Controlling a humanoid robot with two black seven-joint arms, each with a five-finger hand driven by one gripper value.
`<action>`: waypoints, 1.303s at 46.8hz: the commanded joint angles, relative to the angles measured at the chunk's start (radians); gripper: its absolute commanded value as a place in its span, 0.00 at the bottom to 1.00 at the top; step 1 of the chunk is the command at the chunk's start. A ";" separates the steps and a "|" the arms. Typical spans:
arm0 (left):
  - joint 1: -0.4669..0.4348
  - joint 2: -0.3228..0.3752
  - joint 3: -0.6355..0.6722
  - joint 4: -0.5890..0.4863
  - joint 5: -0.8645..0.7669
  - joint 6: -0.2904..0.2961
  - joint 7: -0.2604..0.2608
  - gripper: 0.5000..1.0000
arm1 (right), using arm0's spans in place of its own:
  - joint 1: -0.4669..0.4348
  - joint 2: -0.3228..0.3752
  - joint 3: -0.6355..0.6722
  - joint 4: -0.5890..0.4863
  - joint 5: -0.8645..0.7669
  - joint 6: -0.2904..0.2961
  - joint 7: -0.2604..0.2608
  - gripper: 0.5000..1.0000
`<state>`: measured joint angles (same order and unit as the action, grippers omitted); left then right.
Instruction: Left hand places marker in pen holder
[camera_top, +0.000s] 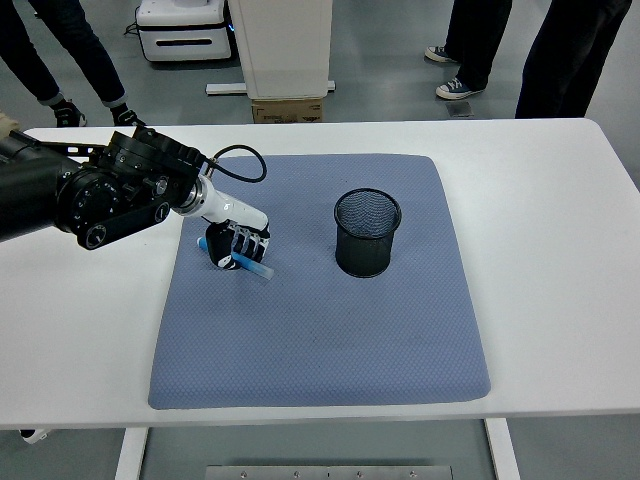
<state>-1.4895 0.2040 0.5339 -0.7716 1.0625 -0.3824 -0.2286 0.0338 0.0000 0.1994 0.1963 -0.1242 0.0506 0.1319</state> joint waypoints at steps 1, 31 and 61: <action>0.000 0.002 0.000 0.000 0.002 -0.001 0.000 0.00 | 0.000 0.000 0.000 0.000 0.000 0.000 0.000 1.00; -0.002 0.003 -0.002 0.000 0.001 0.000 -0.003 0.15 | 0.000 0.000 0.000 0.000 0.000 0.000 0.000 1.00; -0.003 0.008 -0.005 0.000 -0.001 -0.003 -0.003 0.19 | 0.000 0.000 0.000 0.000 0.000 0.000 0.000 1.00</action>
<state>-1.4910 0.2111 0.5307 -0.7716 1.0609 -0.3843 -0.2318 0.0337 0.0000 0.1994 0.1963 -0.1242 0.0506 0.1319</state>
